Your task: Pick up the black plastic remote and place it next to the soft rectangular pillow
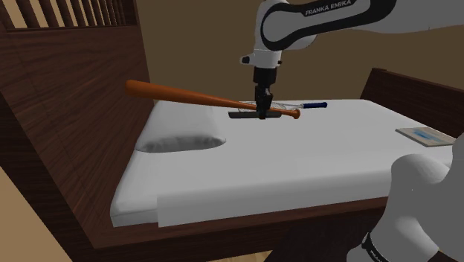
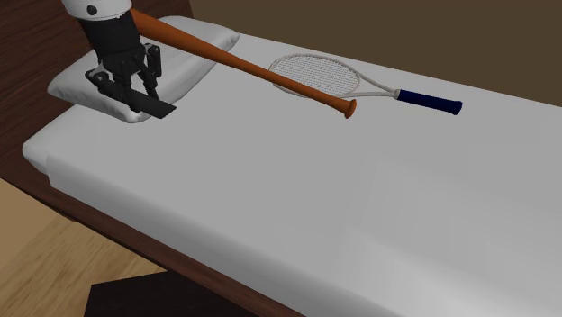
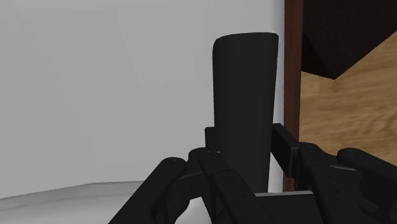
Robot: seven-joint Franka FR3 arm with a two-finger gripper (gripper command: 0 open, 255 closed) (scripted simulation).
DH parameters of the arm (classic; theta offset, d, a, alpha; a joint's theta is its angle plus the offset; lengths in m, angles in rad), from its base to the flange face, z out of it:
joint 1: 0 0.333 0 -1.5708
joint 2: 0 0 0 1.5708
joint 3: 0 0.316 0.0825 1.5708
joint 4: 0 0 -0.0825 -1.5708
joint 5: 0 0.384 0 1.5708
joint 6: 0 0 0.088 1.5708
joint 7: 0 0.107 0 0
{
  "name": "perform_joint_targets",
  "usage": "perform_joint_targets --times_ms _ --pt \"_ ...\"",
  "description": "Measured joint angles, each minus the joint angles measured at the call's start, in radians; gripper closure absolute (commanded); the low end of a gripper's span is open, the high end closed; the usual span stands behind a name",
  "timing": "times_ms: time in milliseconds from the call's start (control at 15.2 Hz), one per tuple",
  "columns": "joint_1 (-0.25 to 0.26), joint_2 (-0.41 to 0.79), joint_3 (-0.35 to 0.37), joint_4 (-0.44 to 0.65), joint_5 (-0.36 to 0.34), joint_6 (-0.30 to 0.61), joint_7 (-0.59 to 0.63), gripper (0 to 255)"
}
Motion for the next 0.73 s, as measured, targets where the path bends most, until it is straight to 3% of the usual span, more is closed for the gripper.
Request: perform_joint_targets --times_ms 726 --pt "0.093 0.245 0.09 0.248 0.116 -0.017 0.147 255"
